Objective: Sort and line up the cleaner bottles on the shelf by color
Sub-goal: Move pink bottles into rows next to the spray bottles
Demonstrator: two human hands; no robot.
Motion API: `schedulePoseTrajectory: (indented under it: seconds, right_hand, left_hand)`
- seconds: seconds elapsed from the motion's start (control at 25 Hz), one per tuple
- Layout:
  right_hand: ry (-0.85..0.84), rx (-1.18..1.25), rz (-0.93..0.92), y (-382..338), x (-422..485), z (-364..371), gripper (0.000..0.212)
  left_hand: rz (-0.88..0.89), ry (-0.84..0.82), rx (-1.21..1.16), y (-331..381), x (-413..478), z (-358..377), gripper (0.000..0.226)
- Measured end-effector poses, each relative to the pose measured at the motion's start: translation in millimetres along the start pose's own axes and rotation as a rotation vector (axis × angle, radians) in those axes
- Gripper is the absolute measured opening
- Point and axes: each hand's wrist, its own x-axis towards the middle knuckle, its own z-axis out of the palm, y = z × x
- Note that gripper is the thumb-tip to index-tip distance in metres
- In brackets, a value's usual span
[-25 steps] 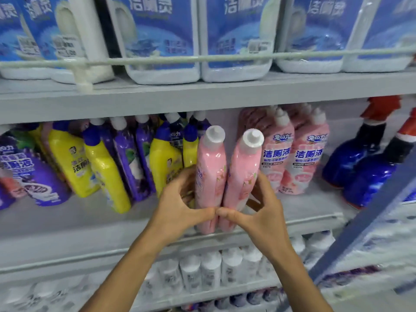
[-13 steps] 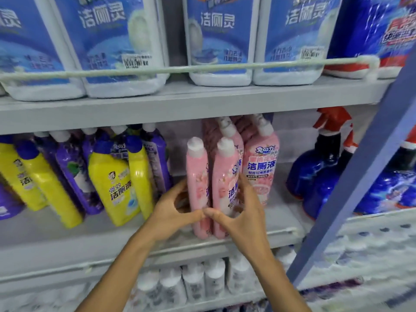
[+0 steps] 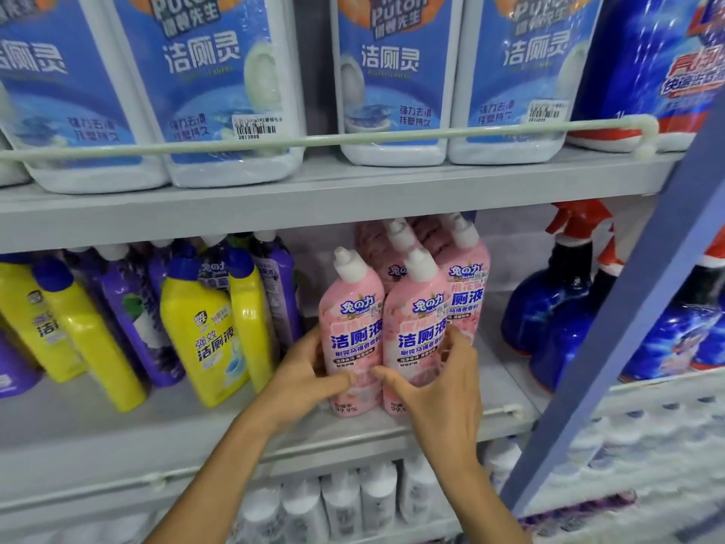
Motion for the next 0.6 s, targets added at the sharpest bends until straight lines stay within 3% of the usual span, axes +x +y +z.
schedulePoseTrajectory:
  seconds: [0.2,0.4,0.6]
  right_hand:
    - [0.12,-0.061,0.043,15.1,9.8,-9.5,0.117]
    - [0.188,-0.064,0.091,35.8,18.2,-31.5,0.108]
    - [0.031,0.111,0.055,55.7,21.9,-50.3,0.098]
  left_hand:
    - [-0.003,0.036,0.0,0.8,4.4,19.6,0.071]
    - [0.014,0.087,0.136,-10.7,-6.8,16.8,0.051]
    - [0.025,0.128,0.15,-9.7,1.8,42.8,0.045]
